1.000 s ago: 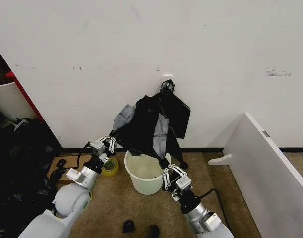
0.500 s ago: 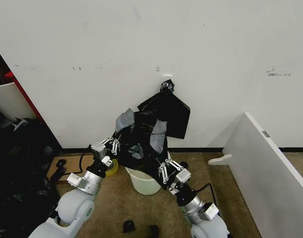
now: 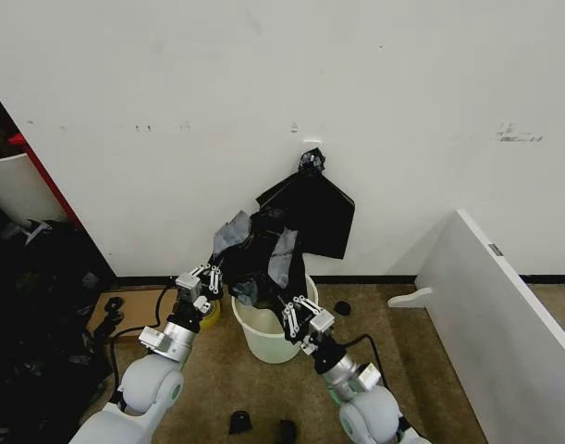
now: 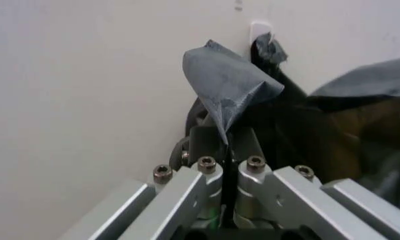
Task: Place the garbage bag over the trash bin.
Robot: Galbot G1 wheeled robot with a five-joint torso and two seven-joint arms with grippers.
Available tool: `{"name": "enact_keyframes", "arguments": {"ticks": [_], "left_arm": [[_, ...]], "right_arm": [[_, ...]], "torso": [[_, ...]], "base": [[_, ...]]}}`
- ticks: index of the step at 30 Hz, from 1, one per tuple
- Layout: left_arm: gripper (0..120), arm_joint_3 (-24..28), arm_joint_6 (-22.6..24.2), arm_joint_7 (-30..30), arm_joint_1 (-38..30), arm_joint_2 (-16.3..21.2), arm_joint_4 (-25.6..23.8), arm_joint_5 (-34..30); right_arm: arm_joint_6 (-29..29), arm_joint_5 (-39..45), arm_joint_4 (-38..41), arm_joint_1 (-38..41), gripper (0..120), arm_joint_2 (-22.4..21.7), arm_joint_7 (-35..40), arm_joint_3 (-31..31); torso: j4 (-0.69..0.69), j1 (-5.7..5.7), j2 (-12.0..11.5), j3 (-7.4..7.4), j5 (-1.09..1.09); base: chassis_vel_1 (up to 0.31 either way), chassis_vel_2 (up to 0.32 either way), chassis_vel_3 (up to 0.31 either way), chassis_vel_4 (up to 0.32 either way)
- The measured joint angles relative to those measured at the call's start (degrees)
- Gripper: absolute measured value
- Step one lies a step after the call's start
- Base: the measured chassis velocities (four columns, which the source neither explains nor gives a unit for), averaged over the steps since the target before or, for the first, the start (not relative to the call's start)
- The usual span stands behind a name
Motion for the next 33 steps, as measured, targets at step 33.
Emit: {"name": "enact_keyframes", "arguments": {"ticks": [33], "left_arm": [[0,0.7,2.2,-11.9,10.0,0.4,1.1,16.0]], "right_arm": [[-21.5,0.8,9.7,-12.3,0,-15.0,23.8,-4.2]], "torso": [[0.0,-0.01,0.0,-0.02,0.0]], "base": [[0.0,0.0,0.0,0.0]]}}
